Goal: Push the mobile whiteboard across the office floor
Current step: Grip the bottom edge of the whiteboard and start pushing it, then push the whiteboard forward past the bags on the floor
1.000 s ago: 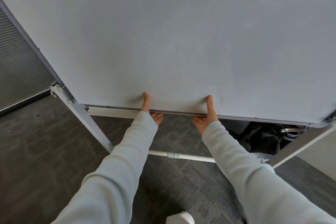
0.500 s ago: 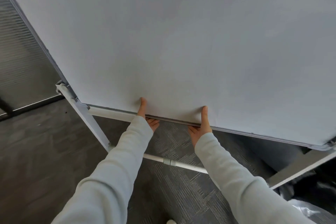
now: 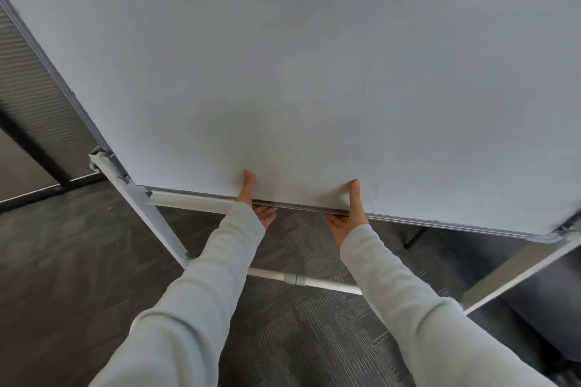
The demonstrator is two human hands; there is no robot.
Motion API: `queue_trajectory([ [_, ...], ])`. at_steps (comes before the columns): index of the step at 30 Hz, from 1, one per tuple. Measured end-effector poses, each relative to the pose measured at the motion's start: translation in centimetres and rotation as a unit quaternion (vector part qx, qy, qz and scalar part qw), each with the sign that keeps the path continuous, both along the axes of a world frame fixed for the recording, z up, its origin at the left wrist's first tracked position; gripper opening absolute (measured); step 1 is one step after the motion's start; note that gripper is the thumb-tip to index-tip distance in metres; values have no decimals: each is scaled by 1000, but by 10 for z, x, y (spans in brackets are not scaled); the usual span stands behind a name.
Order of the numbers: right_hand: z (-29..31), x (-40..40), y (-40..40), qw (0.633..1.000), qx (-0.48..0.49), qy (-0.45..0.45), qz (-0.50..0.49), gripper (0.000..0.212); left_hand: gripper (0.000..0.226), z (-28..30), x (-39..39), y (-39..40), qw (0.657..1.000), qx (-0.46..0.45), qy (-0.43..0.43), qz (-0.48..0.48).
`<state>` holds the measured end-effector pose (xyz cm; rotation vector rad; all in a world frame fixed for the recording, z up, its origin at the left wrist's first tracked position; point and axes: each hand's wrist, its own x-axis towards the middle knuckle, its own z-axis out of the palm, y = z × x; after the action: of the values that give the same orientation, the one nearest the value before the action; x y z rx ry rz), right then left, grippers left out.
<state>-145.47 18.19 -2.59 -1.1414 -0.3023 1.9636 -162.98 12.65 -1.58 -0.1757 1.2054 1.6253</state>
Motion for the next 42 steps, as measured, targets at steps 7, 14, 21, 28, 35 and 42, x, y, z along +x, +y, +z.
queue_trajectory([
  [7,0,-114,3,1000,14,-11,25,108,96,-2,-109,-10,1000,14,10,6],
  [14,3,-203,-7,998,30,-25,39,98,101,-4,-192,-28,1000,14,4,27],
  [21,1,-286,-16,998,26,-23,47,118,122,-8,-270,-42,998,4,25,64],
  [28,0,-377,-12,997,8,-33,71,63,105,-10,-359,-49,995,-18,40,88],
  [35,1,-485,-14,990,-2,-11,141,127,105,-5,-458,-54,990,-16,13,142],
  [42,-1,-572,-15,976,-21,-23,217,119,120,-4,-544,-64,980,-19,-9,196],
])
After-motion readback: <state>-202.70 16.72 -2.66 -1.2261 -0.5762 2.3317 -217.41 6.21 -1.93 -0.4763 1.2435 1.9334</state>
